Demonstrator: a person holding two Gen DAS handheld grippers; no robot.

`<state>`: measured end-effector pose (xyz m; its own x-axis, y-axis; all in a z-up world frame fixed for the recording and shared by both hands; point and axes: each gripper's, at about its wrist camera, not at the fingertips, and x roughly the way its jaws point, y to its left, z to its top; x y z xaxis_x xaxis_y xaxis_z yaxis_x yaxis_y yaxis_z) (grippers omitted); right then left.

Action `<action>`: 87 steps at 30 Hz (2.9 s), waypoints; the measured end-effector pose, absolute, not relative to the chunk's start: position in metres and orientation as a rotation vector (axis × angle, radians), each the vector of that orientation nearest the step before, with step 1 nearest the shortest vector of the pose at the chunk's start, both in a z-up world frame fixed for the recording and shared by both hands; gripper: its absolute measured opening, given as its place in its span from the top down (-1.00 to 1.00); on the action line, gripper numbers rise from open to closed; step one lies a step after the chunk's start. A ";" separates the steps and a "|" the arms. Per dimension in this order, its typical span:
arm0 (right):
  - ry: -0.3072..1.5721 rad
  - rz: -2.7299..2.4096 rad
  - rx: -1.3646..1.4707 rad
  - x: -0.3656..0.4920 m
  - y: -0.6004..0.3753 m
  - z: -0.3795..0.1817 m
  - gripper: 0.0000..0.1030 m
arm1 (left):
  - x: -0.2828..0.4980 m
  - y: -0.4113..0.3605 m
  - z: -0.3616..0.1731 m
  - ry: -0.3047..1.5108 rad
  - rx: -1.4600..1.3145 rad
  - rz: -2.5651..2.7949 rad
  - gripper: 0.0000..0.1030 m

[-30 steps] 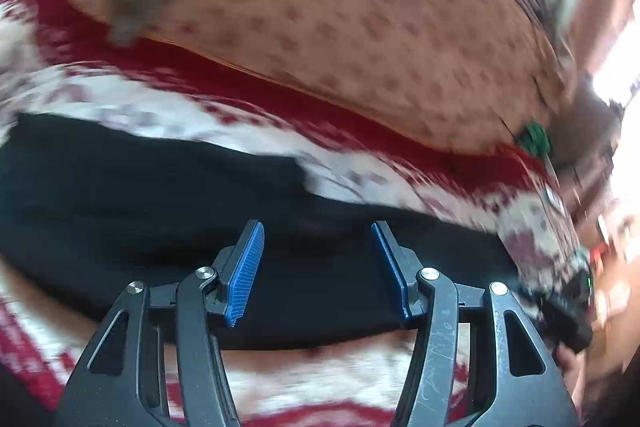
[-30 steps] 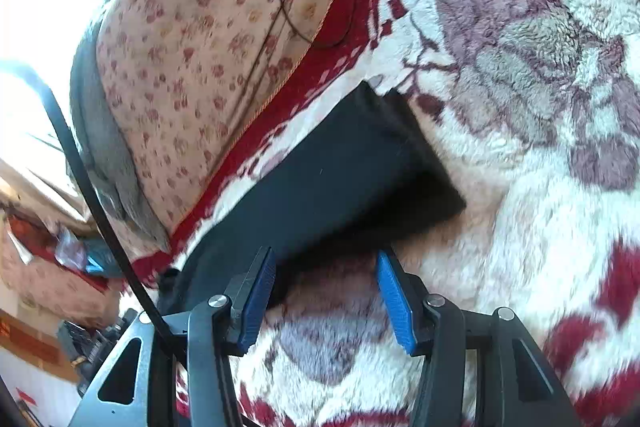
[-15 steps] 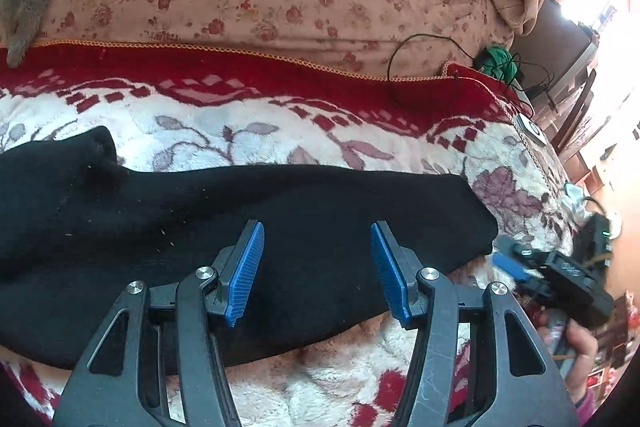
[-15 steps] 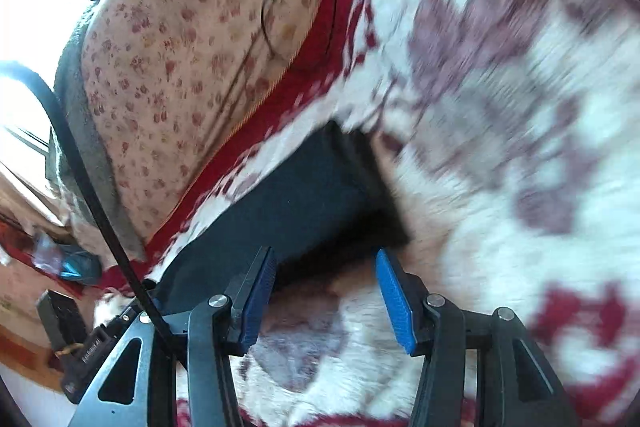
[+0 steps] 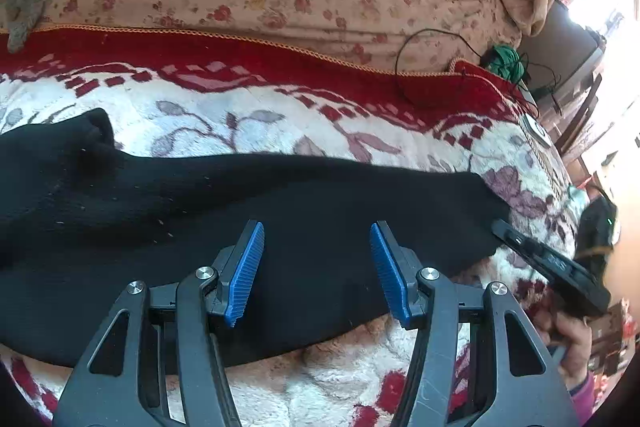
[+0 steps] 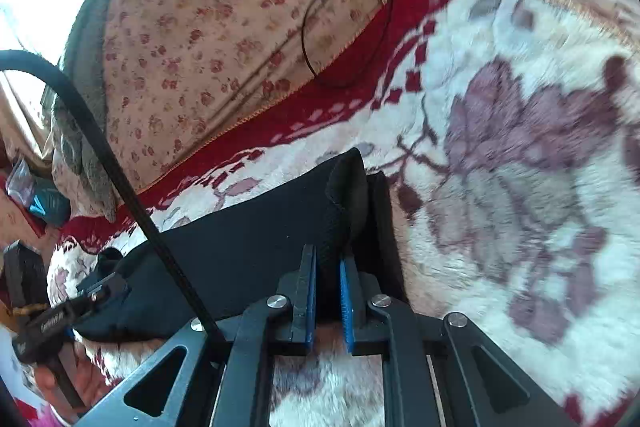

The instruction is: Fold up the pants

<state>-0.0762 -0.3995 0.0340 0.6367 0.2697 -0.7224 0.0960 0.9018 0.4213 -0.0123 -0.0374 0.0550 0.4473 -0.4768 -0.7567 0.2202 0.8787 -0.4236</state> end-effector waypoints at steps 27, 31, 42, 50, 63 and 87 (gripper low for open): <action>0.923 0.213 0.814 -0.105 -0.398 0.009 0.03 | -0.011 -0.063 0.057 1.056 -0.163 -0.519 -0.05; 0.906 0.218 0.836 -0.098 -0.404 0.000 0.03 | 0.012 -0.083 0.058 1.071 -0.093 -0.601 -0.11; 0.868 0.294 0.916 -0.091 -0.418 -0.014 0.03 | 0.077 -0.187 0.034 1.207 0.151 -0.969 -0.11; 0.851 0.349 0.929 -0.094 -0.422 -0.018 0.03 | 0.092 -0.247 0.016 1.314 0.223 -1.220 -0.26; 0.816 0.392 0.925 -0.090 -0.422 -0.021 0.02 | 0.098 -0.294 0.008 1.405 0.252 -1.438 -0.20; 0.696 0.472 0.529 -0.071 -0.364 0.086 0.79 | 0.087 -0.240 0.100 1.088 0.197 -1.289 0.79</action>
<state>-0.0710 -0.3635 0.0862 0.6749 0.5673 -0.4719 -0.2288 0.7689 0.5971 0.0869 -0.2402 0.1000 -0.1122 -0.6691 -0.7347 0.8368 0.3352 -0.4330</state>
